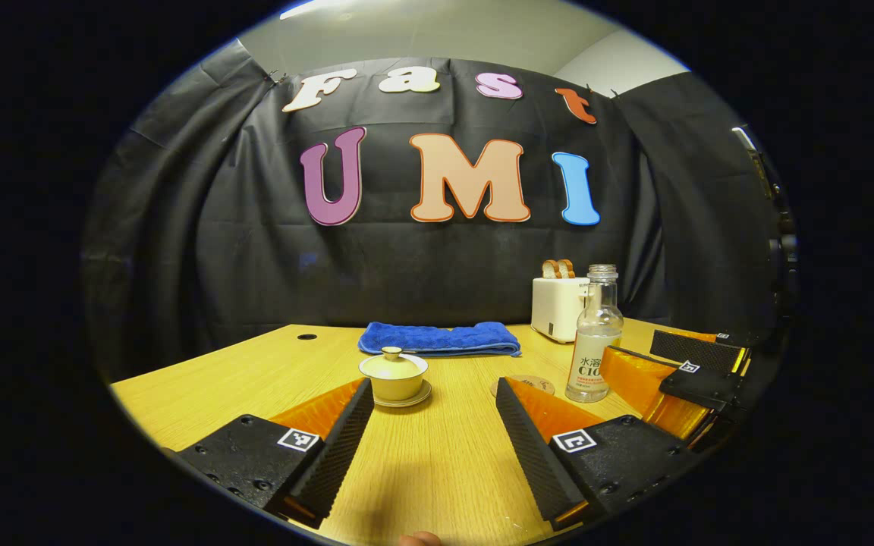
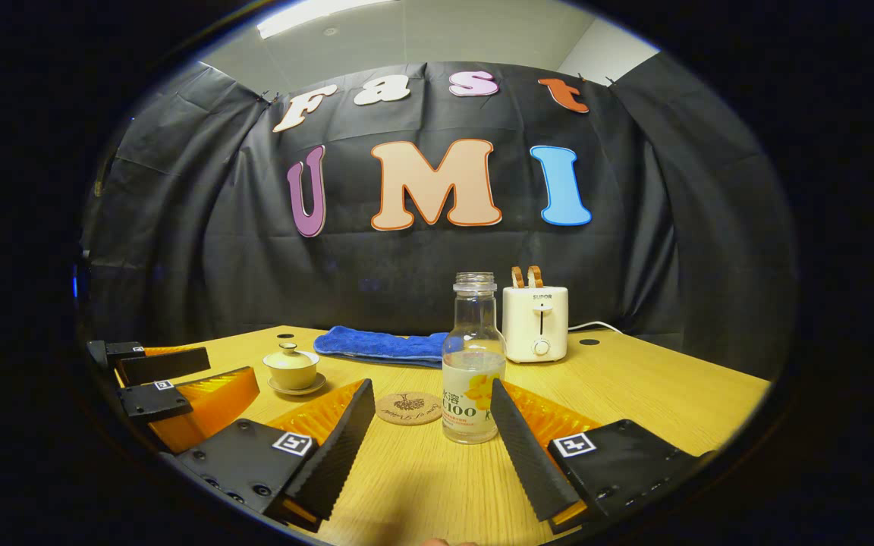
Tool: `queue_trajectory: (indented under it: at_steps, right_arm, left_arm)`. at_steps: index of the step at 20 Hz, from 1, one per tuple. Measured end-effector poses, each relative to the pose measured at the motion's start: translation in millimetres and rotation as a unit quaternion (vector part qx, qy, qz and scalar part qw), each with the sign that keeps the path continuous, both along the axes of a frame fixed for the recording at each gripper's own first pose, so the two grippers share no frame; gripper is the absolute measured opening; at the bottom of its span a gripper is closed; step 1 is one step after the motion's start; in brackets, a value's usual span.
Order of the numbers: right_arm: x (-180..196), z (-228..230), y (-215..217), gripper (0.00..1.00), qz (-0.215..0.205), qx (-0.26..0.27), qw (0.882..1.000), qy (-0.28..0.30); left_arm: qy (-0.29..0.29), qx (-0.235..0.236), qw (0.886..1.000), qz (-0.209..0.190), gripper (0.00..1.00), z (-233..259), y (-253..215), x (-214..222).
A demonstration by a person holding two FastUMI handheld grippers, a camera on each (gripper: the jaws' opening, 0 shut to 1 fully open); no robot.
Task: Open the teacup lid with one hand, grasp the water bottle and pour water into the teacup with the other hand; after pouring, place the water bottle on the coaster and then close the teacup lid.
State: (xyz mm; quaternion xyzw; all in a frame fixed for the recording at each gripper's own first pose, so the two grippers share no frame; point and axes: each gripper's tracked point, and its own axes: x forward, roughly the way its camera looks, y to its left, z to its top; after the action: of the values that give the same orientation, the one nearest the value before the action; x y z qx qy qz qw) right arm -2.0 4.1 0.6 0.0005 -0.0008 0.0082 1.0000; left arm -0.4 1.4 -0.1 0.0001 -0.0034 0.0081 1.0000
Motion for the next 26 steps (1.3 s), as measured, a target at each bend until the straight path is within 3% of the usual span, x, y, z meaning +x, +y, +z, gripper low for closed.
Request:
queue_trajectory:
  at_steps: [14,18,26]
  right_arm:
    - [-0.1,-0.6,1.0,0.95,0.003,0.000,1.000,0.000]
    - [-0.9,-1.1,5.9,0.98,0.020,0.001,1.000,0.001]
    - [8.8,-0.7,-17.4,0.95,0.000,0.000,1.000,0.000]
  left_arm:
    - [-0.003,0.002,1.000,0.007,0.95,0.6,11.3,15.0]
    - [-0.002,0.003,1.000,0.022,0.95,-0.7,25.8,35.8]
    - [0.000,0.003,1.000,0.021,0.95,-1.8,49.5,110.5]
